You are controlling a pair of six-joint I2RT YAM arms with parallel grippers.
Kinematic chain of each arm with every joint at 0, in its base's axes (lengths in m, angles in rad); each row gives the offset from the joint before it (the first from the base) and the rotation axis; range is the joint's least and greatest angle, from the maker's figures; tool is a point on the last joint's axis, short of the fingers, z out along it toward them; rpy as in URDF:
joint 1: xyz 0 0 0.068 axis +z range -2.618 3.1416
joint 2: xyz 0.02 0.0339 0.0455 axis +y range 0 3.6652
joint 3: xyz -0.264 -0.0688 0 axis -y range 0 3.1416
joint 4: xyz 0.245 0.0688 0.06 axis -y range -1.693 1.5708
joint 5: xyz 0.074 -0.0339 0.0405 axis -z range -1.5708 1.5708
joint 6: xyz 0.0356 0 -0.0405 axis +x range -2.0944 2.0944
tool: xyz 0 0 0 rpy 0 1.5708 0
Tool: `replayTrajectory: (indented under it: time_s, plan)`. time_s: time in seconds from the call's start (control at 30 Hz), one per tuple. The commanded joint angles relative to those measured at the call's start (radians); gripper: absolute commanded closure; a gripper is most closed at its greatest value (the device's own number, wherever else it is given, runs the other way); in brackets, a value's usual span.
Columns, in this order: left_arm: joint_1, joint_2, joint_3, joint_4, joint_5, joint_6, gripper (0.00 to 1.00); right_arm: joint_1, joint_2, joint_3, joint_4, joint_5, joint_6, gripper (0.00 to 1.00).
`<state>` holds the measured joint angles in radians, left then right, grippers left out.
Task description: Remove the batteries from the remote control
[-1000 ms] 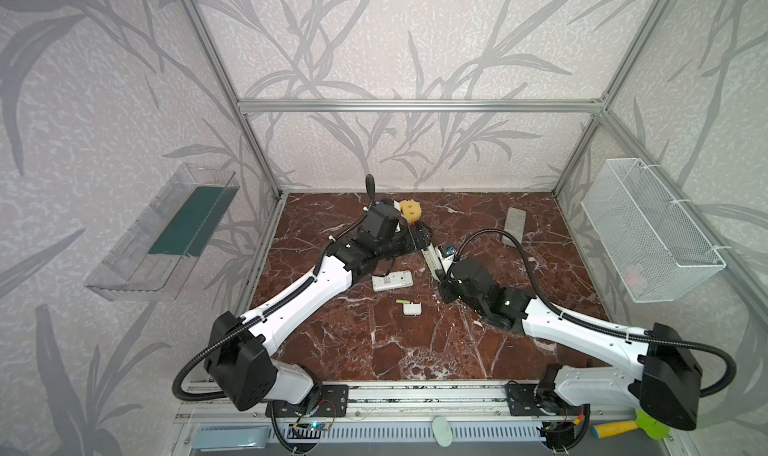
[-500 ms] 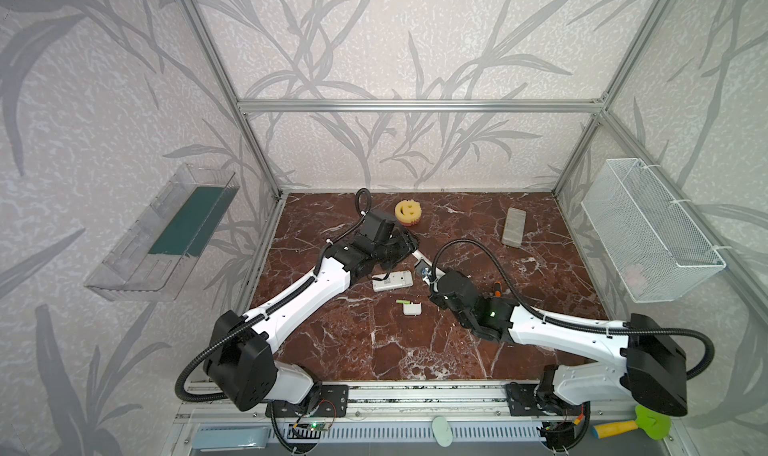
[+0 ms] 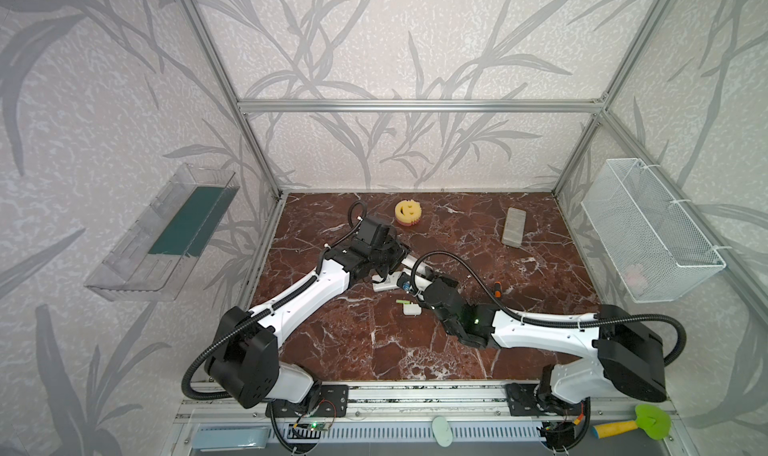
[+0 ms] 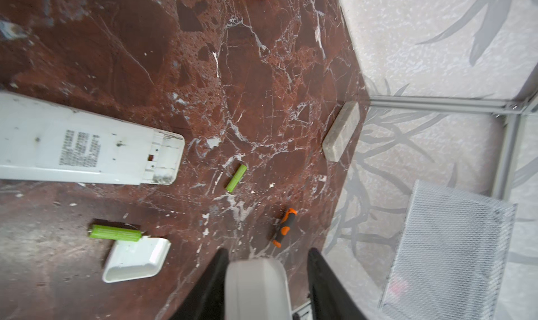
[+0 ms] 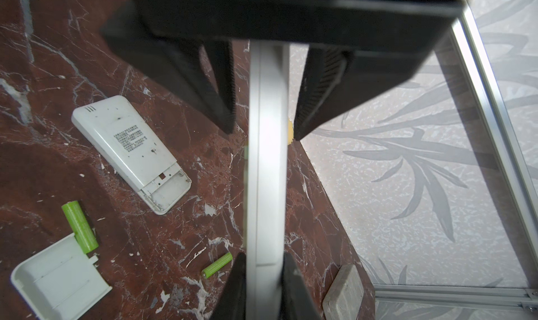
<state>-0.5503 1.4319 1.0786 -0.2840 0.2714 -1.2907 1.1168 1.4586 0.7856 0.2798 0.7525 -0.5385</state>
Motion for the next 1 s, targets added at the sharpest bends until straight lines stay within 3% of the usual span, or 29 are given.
replayTrajectory:
  time_s: [0.0, 0.2, 0.27, 0.43, 0.63, 0.77, 0.97]
  plan:
    - [0.007, -0.001, -0.027, 0.066, 0.014, -0.026, 0.68, 0.012, -0.01, -0.019, 0.057, 0.022, -0.029, 0.89]
    - [0.013, -0.018, -0.036, 0.116, 0.017, -0.012, 0.86, 0.022, -0.04, -0.024, 0.042, 0.022, -0.03, 0.68]
    - [0.015, -0.016, -0.039, 0.132, 0.023, -0.012, 0.91, 0.023, -0.063, -0.03, 0.04, 0.024, -0.019, 0.56]
    - [0.026, -0.027, -0.079, 0.233, 0.036, 0.004, 0.97, 0.024, -0.139, -0.025, -0.005, 0.026, 0.056, 0.36]
    - [0.045, -0.049, -0.162, 0.406, 0.012, 0.155, 1.0, 0.022, -0.333, 0.027, -0.296, -0.065, 0.418, 0.31]
    - [0.057, -0.028, -0.208, 0.546, 0.071, 0.227, 1.0, -0.041, -0.451, 0.036, -0.457, -0.163, 0.723, 0.29]
    - [0.061, 0.042, -0.267, 0.823, 0.207, 0.201, 1.0, -0.199, -0.489, 0.009, -0.482, -0.426, 1.063, 0.29]
